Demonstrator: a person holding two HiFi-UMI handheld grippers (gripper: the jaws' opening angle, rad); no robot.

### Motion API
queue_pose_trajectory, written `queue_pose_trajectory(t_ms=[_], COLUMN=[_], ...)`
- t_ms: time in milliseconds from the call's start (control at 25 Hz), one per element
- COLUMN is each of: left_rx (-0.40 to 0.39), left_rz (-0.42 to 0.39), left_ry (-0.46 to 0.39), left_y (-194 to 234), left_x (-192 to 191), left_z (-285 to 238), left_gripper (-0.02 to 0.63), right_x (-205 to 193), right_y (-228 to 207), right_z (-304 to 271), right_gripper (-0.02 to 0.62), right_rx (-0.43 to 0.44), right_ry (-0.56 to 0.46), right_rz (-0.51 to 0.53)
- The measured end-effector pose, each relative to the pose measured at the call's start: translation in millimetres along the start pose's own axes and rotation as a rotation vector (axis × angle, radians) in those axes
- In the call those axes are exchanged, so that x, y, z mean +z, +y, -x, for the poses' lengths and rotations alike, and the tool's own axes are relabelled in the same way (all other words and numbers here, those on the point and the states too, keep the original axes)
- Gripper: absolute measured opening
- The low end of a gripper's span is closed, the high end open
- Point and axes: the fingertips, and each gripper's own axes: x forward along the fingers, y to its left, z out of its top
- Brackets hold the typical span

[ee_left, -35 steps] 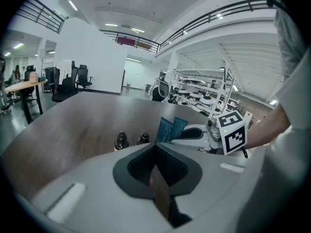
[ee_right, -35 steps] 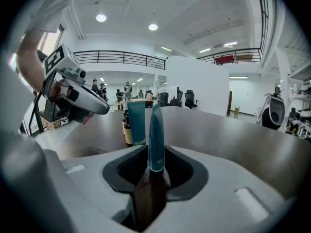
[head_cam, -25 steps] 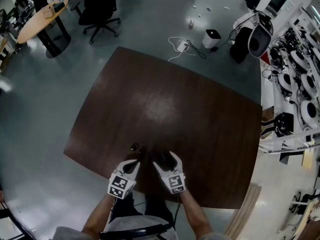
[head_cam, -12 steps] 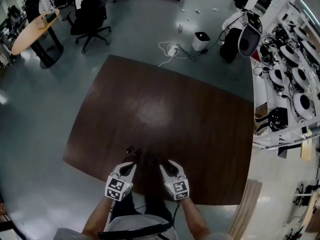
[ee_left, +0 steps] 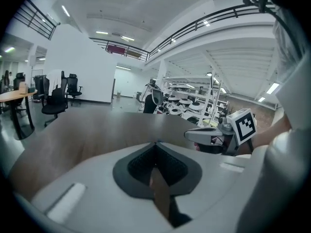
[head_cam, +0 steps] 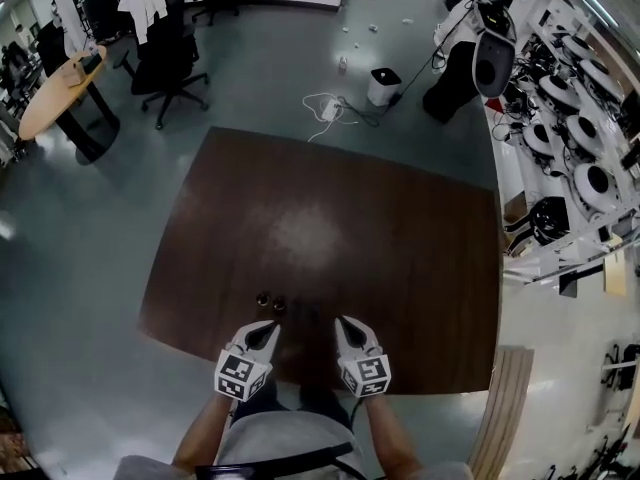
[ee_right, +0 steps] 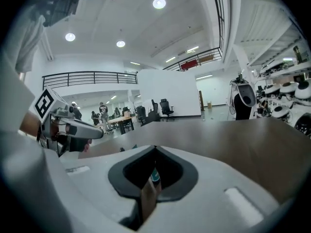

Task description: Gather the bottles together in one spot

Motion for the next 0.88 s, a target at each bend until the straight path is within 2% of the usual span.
queue_pose_trajectory(t_ms=[360,880], left_rx=[-0.033,-0.019], left_rz=[-0.026,-0.080], left_ry=[-0.084,-0.156], left_y=[0.1,24.2], left_x=[34.4,70.2], left_z=[19.6,31.8], left_gripper=[0.002,0.002], right_x=[36.7,66.2], right_y=[21.8,19.8], right_z=[1.2,3.4], right_gripper=[0.002,0.002], right_rx=[-0.023,-0.092], right_ry=[-0.073,-0.155], right_rz=[-0.002,-0.031])
